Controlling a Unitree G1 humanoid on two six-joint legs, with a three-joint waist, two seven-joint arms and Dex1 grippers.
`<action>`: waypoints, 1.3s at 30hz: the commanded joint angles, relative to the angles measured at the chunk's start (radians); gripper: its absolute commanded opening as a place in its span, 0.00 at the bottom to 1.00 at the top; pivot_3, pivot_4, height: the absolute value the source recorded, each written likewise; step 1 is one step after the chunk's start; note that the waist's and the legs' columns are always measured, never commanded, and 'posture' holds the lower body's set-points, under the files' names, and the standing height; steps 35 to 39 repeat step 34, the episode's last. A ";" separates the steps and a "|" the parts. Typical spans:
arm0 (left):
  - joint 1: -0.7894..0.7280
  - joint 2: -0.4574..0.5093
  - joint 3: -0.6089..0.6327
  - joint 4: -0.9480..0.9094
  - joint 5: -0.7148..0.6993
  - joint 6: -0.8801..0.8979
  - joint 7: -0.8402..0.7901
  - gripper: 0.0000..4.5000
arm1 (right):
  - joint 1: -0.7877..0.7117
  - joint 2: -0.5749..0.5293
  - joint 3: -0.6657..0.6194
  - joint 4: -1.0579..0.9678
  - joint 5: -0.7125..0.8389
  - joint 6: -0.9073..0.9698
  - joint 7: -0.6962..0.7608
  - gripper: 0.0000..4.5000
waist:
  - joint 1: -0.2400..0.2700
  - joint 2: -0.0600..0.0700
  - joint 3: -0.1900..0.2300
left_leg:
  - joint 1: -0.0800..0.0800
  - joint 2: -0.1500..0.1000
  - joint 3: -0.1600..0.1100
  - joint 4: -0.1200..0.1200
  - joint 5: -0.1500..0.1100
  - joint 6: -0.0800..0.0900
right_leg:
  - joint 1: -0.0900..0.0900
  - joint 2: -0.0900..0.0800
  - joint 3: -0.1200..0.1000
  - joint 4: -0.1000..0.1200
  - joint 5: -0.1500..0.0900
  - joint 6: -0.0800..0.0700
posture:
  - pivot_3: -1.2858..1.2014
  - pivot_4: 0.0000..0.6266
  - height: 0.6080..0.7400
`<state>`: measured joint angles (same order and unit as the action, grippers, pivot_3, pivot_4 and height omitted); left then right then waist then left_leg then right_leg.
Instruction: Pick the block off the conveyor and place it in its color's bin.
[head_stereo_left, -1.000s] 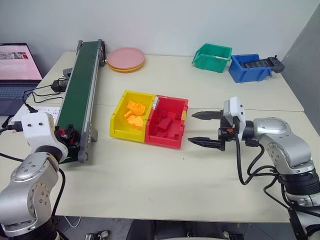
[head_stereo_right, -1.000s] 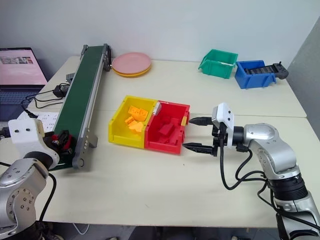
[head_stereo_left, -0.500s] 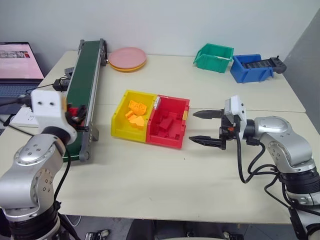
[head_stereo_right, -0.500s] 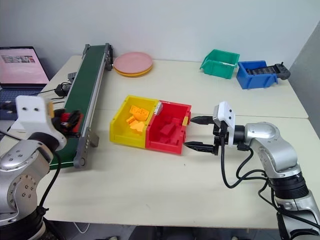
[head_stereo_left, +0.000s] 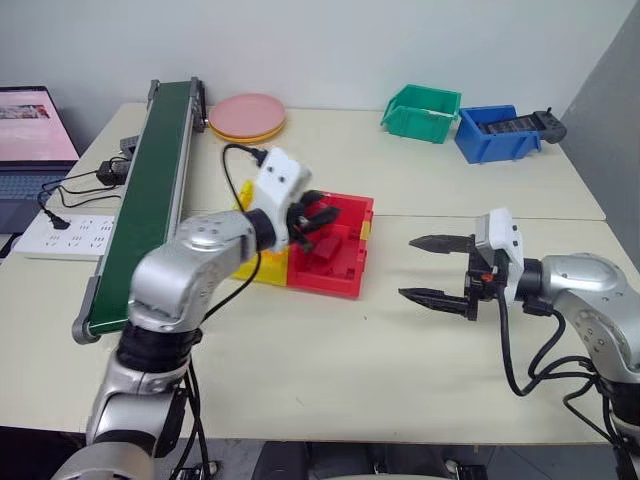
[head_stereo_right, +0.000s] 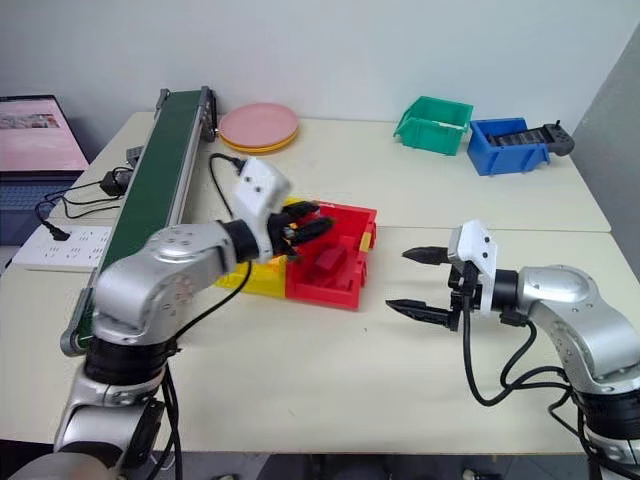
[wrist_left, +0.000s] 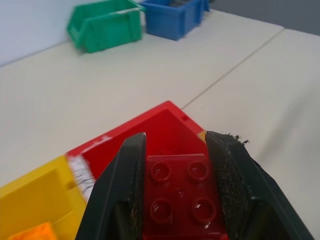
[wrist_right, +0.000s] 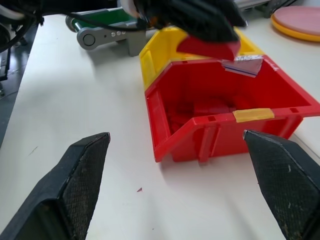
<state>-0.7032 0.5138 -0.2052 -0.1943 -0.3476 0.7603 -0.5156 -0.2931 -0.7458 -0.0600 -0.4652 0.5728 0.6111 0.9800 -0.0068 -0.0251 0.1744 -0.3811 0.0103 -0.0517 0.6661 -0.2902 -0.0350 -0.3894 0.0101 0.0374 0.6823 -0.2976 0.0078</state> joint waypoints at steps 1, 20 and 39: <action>-0.033 -0.014 -0.013 0.067 0.059 -0.108 -0.041 0.34 | 0.025 -0.015 -0.046 -0.073 0.029 0.014 -0.035 1.00 | -0.001 0.000 0.000 | 0.000 0.000 0.000 0.000 0.000 0.000 | 0.000 0.000 0.000 0.000 0.000 0.000 | 0.52 0.24 1.00; 0.063 0.060 0.117 -0.074 0.041 -0.089 -0.124 1.00 | 0.042 -0.032 -0.042 -0.069 0.039 -0.001 -0.044 1.00 | 0.000 0.000 0.000 | -0.001 0.000 0.000 0.002 0.000 0.000 | 0.000 0.000 0.001 0.001 0.000 0.000 | 0.52 0.24 1.00; 0.634 0.157 0.614 -0.412 -0.086 -0.063 -0.109 1.00 | -0.001 -0.011 -0.003 0.122 -0.049 -0.245 0.083 1.00 | 0.000 0.000 0.000 | 0.001 0.000 0.000 0.002 0.000 0.001 | 0.001 -0.001 0.000 0.000 0.000 0.000 | 0.52 0.24 1.00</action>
